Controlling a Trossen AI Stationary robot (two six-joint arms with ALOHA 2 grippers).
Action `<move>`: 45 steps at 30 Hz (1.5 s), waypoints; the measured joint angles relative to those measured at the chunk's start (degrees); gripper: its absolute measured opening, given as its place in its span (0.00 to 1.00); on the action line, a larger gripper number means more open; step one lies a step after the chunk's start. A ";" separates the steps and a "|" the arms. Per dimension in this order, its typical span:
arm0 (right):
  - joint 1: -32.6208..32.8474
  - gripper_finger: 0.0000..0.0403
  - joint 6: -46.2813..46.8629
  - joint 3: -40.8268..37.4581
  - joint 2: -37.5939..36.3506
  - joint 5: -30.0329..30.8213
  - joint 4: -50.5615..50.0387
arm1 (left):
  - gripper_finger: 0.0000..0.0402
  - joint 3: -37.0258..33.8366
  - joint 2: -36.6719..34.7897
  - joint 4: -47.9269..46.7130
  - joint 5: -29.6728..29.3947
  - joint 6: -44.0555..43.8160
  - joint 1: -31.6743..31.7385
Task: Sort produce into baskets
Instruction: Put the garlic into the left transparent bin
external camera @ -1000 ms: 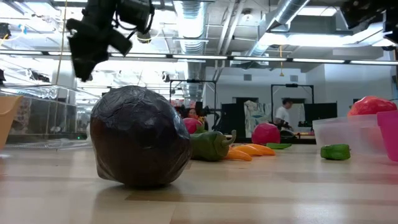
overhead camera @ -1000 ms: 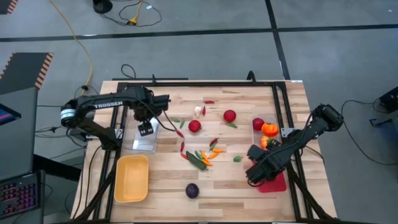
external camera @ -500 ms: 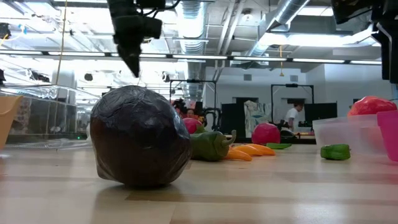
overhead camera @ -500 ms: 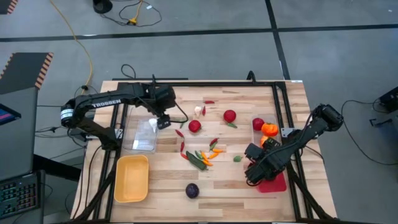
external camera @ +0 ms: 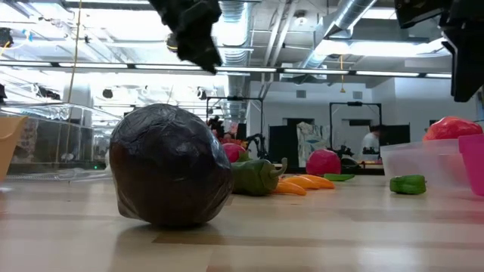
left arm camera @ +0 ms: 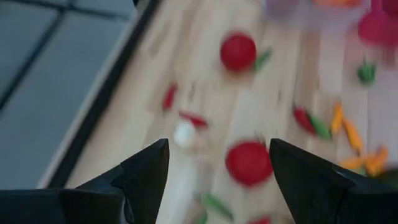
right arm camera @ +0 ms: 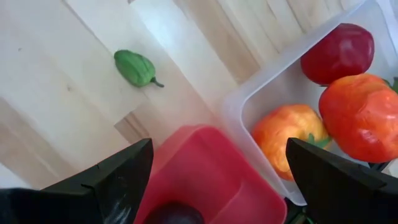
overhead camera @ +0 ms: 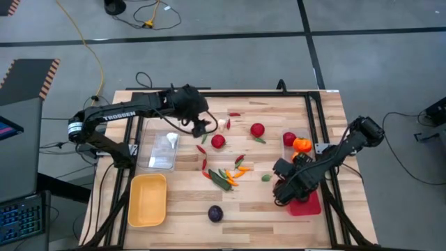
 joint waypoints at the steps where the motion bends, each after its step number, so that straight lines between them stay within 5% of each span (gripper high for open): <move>1: -0.32 0.98 -0.02 0.00 0.00 0.01 -0.01 | 0.66 0.01 0.30 2.07 -0.84 -0.02 0.00; 7: -2.08 0.98 -2.72 0.00 -0.02 0.00 0.74 | 0.66 0.28 4.35 11.67 -2.28 -0.05 1.37; 25: -4.62 0.98 -7.66 -0.02 -0.02 0.04 4.56 | 0.66 0.00 26.43 16.16 -0.55 -1.61 5.22; 45: -4.62 0.98 -7.49 -0.02 -0.02 0.97 6.15 | 0.62 0.17 34.51 20.50 -0.10 -3.48 5.60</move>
